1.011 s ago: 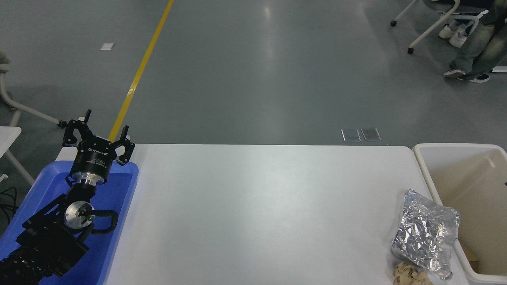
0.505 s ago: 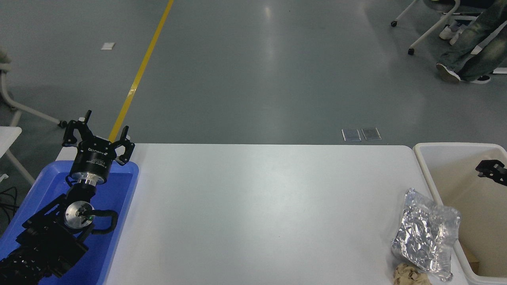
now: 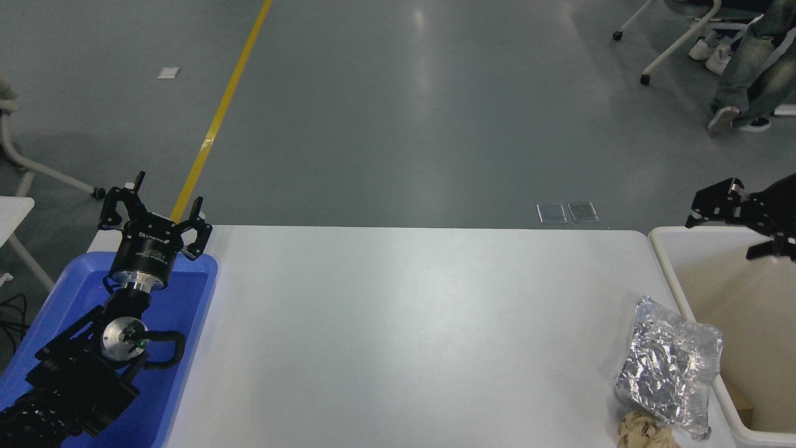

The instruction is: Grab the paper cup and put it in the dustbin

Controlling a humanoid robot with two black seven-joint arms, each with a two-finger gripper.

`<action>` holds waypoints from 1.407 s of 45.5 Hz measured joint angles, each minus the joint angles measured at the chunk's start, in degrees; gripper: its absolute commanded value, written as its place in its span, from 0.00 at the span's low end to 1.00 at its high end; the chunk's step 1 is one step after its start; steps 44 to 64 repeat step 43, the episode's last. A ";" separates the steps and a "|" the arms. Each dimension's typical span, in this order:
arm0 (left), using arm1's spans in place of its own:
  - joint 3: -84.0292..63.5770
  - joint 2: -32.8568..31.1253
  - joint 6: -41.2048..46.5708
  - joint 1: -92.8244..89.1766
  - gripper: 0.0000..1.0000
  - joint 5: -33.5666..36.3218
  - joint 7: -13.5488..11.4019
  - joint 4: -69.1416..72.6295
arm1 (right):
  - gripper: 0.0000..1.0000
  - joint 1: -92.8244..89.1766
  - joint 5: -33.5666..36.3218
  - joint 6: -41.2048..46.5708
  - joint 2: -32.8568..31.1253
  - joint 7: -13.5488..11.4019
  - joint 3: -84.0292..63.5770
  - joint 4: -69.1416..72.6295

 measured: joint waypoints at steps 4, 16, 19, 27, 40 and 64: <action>-0.03 0.00 0.02 0.00 0.98 0.00 -0.04 0.01 | 1.00 3.66 0.00 0.82 3.01 -0.02 -0.19 1.88; -0.08 0.00 0.06 0.00 0.98 0.00 -0.04 0.02 | 1.00 13.71 -0.14 1.96 10.16 -0.02 -0.49 7.95; -0.09 -0.01 0.09 0.00 0.98 -0.01 -0.04 0.03 | 1.00 15.01 -0.63 2.06 11.80 -0.09 -0.55 8.94; -0.09 -0.01 0.10 0.01 0.98 0.00 -0.04 0.01 | 1.00 16.92 -3.44 2.27 14.87 -0.32 -0.60 10.62; 0.01 0.00 0.10 0.00 0.98 0.00 -0.03 -0.04 | 1.00 17.13 -6.44 2.37 16.97 -0.45 -0.68 11.32; 0.02 0.00 0.10 0.00 0.98 0.00 -0.03 -0.04 | 1.00 17.03 -6.79 2.38 17.20 -0.47 -0.71 11.32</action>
